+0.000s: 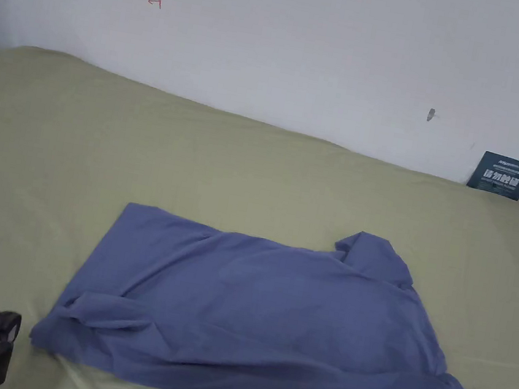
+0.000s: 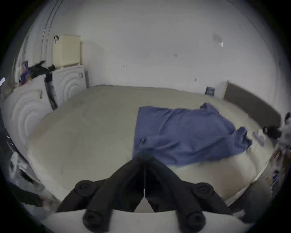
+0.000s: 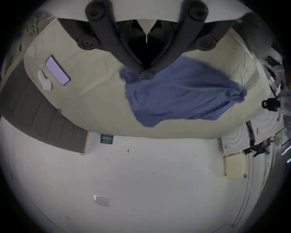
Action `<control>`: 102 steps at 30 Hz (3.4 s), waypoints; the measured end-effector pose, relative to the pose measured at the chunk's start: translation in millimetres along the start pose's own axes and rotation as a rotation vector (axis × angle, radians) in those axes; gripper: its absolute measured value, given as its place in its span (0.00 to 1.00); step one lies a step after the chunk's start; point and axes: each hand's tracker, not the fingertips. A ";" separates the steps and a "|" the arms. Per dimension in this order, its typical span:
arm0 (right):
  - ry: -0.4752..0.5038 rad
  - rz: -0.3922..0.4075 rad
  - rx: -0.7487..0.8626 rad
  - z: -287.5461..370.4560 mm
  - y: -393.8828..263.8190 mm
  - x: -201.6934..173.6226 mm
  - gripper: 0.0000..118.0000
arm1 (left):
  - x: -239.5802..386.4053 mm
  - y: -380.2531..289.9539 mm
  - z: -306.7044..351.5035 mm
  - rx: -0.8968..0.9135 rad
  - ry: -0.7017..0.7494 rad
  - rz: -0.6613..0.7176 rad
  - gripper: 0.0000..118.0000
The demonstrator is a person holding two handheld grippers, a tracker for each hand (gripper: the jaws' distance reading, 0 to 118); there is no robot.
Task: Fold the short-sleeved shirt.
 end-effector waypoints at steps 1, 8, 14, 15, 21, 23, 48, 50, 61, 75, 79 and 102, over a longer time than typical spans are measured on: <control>0.017 -0.002 -0.028 3.4 -4.0 -1.7 0.00 | -3.2 -9.7 -3.1 0.007 0.056 -0.030 0.00; 0.021 -0.029 -0.065 5.5 -19.7 -7.0 0.00 | -16.8 -17.7 -29.2 -0.069 -0.059 0.057 0.16; 0.019 -0.059 -0.074 -1.9 -13.6 1.5 0.00 | -20.6 11.7 -93.5 -0.104 -0.097 0.114 0.82; 0.018 -0.060 -0.075 -2.2 -12.9 2.2 0.00 | -20.4 15.8 -106.2 -0.121 -0.100 0.106 0.82; -0.005 -0.059 -0.100 -9.8 -14.1 9.5 0.00 | -13.0 15.8 -169.7 -0.277 -0.037 0.037 0.72; -0.014 -0.071 -0.122 -19.1 -16.2 15.7 0.00 | -14.4 13.9 -174.0 -0.303 -0.042 0.070 0.23; 0.090 -0.238 -0.357 -120.0 -16.3 44.6 0.06 | -21.9 26.3 -150.2 -0.320 -0.176 0.232 0.08; 0.096 -0.175 -0.341 -105.6 -5.2 41.2 0.06 | -25.7 30.4 -140.2 -0.300 -0.188 0.214 0.08; 0.123 -0.165 -0.355 -25.9 7.2 46.5 0.06 | -47.3 30.9 -70.9 -0.295 -0.253 0.241 0.07; 0.095 -0.237 -0.566 -12.1 -77.0 56.1 0.06 | -65.8 -56.6 -52.3 -0.468 -0.248 0.394 0.09; 0.088 -0.278 -0.528 1.8 -55.2 59.7 0.54 | -64.7 -40.7 -26.4 -0.409 -0.169 0.374 0.66; 0.054 0.100 0.079 66.1 19.6 -29.8 0.00 | 3.7 32.9 6.9 0.073 -0.226 0.045 0.09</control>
